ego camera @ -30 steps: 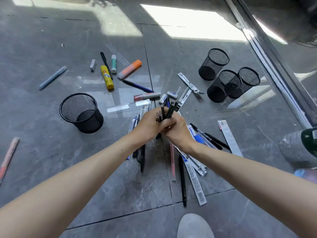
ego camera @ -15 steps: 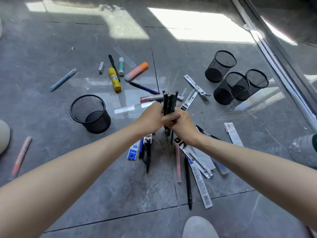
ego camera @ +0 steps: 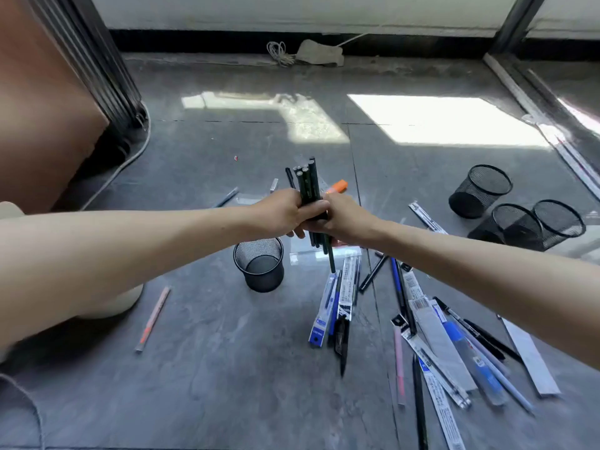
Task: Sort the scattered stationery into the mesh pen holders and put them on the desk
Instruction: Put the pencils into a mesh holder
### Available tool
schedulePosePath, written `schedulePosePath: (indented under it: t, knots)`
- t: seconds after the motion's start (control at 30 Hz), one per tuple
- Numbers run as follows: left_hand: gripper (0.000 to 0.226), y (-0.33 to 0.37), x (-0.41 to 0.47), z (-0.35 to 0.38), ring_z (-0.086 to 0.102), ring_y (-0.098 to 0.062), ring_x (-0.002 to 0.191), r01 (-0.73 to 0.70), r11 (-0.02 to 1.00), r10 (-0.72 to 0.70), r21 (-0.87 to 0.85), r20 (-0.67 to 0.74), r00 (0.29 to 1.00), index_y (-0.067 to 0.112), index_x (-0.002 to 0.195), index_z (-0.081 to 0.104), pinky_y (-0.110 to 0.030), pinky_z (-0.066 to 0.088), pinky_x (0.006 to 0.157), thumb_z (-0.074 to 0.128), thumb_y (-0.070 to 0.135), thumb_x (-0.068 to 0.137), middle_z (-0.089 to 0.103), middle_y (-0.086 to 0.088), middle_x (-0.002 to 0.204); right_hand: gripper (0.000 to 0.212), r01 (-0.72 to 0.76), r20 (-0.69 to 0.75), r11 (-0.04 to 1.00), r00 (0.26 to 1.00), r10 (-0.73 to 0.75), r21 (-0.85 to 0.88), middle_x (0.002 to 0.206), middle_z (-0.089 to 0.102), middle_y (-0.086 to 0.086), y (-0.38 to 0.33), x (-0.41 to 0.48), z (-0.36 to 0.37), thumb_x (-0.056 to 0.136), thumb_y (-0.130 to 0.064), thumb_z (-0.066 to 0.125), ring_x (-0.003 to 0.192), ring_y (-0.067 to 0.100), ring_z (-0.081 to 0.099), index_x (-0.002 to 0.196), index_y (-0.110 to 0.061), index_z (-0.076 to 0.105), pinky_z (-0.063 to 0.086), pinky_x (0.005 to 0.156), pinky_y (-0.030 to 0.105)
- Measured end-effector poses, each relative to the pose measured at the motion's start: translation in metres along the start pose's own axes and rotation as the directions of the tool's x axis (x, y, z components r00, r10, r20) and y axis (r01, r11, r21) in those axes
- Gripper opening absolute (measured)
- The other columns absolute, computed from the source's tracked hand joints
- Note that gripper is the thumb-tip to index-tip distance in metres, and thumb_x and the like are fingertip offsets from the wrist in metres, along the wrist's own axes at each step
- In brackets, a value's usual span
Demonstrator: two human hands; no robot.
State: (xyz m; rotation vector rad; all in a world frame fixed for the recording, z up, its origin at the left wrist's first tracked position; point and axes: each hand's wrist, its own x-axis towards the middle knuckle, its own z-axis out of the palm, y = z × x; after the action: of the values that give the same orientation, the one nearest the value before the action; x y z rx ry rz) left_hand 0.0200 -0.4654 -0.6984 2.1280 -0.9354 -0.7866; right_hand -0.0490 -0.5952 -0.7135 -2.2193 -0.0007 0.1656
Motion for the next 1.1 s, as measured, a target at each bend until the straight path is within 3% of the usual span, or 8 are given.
schedulePosePath:
  t: [0.1, 0.27, 0.4, 0.5, 0.7, 0.8, 0.93, 1.1]
  knots:
    - [0.031, -0.005, -0.017, -0.027, 0.061, -0.019, 0.065, -0.02, 1.0, 0.021, 0.015, -0.101, 0.995, 0.025, 0.072, 0.058, -0.023, 0.048, 0.057, 0.044, 0.036, 0.098, 0.067, -0.007, 0.077, 0.014, 0.036, 0.043, 0.998, 0.998, -0.034, -0.042, 0.071, 0.067, 0.018, -0.029, 0.021, -0.001, 0.088, -0.013, 0.062, 0.05, 0.013, 0.061, 0.074, -0.014, 0.064, 0.047, 0.044, 0.021]
    - [0.026, -0.022, -0.032, -0.046, 0.063, -0.025, 0.062, -0.026, 1.0, 0.026, 0.004, -0.242, 0.97, 0.016, 0.081, 0.061, -0.033, 0.053, 0.063, 0.048, 0.032, 0.097, 0.065, -0.008, 0.074, 0.032, 0.054, 0.031, 0.996, 0.998, -0.052, -0.071, 0.051, 0.063, -0.001, -0.061, 0.04, 0.01, 0.082, -0.017, 0.067, 0.047, 0.016, 0.059, 0.054, -0.033, 0.063, 0.055, 0.051, 0.042]
    - [0.031, -0.042, -0.041, -0.049, 0.066, -0.019, 0.06, 0.01, 0.999, 0.0, 0.042, -0.233, 0.972, 0.023, 0.072, 0.059, -0.026, 0.053, 0.062, 0.046, 0.036, 0.097, 0.067, 0.001, 0.069, 0.037, 0.026, 0.059, 1.0, 0.998, -0.026, -0.01, 0.044, 0.058, -0.013, -0.064, 0.047, 0.031, 0.084, -0.008, 0.065, 0.041, 0.003, 0.052, 0.052, -0.027, 0.06, 0.046, 0.041, 0.02]
    - [0.033, -0.058, -0.043, -0.045, 0.064, -0.016, 0.057, 0.029, 0.999, -0.019, 0.042, -0.225, 0.974, 0.025, 0.069, 0.057, -0.027, 0.052, 0.062, 0.046, 0.037, 0.097, 0.064, 0.005, 0.065, 0.038, 0.003, 0.052, 1.0, 0.999, -0.003, 0.006, 0.047, 0.06, -0.012, -0.058, 0.05, 0.045, 0.081, -0.007, 0.068, 0.051, 0.011, 0.061, 0.052, -0.03, 0.063, 0.055, 0.053, 0.029]
    - [0.028, -0.073, -0.038, -0.03, 0.061, -0.017, 0.054, 0.035, 0.999, -0.037, -0.012, -0.213, 0.976, 0.012, 0.085, 0.062, -0.031, 0.053, 0.061, 0.046, 0.032, 0.097, 0.067, -0.007, 0.076, 0.034, -0.002, 0.031, 1.0, 1.0, 0.002, -0.011, 0.057, 0.062, -0.002, -0.045, 0.053, 0.059, 0.079, -0.005, 0.071, 0.049, 0.007, 0.06, 0.06, -0.028, 0.057, 0.058, 0.057, 0.033]
    - [0.028, -0.075, -0.036, -0.03, 0.061, -0.013, 0.053, 0.047, 0.999, -0.041, 0.026, -0.202, 0.979, 0.016, 0.082, 0.061, -0.026, 0.051, 0.059, 0.046, 0.034, 0.097, 0.066, 0.0, 0.072, 0.029, 0.001, 0.017, 1.0, 1.0, -0.001, -0.012, 0.066, 0.067, 0.013, -0.041, 0.055, 0.061, 0.079, -0.003, 0.071, 0.052, 0.009, 0.06, 0.065, -0.024, 0.057, 0.057, 0.055, 0.032]
    - [0.032, -0.082, -0.037, -0.025, 0.06, -0.012, 0.053, 0.089, 0.996, -0.087, 0.008, -0.154, 0.984, 0.024, 0.068, 0.055, -0.025, 0.05, 0.058, 0.046, 0.035, 0.097, 0.06, 0.009, 0.062, 0.03, -0.043, 0.078, 0.999, 0.996, 0.044, -0.019, 0.067, 0.064, 0.004, -0.033, 0.055, 0.071, 0.079, -0.006, 0.071, 0.057, 0.01, 0.06, 0.063, -0.027, 0.058, 0.056, 0.057, 0.031]
    - [0.03, -0.096, -0.04, -0.007, 0.058, -0.009, 0.051, 0.182, 0.983, -0.182, -0.004, -0.098, 0.978, 0.017, 0.072, 0.056, -0.016, 0.046, 0.05, 0.049, 0.032, 0.096, 0.059, 0.0, 0.065, 0.026, -0.116, 0.148, 0.984, 0.98, 0.136, -0.135, 0.074, 0.061, 0.008, -0.017, 0.055, 0.087, 0.074, -0.005, 0.072, 0.067, 0.015, 0.054, 0.064, -0.023, 0.056, 0.045, 0.06, 0.026]
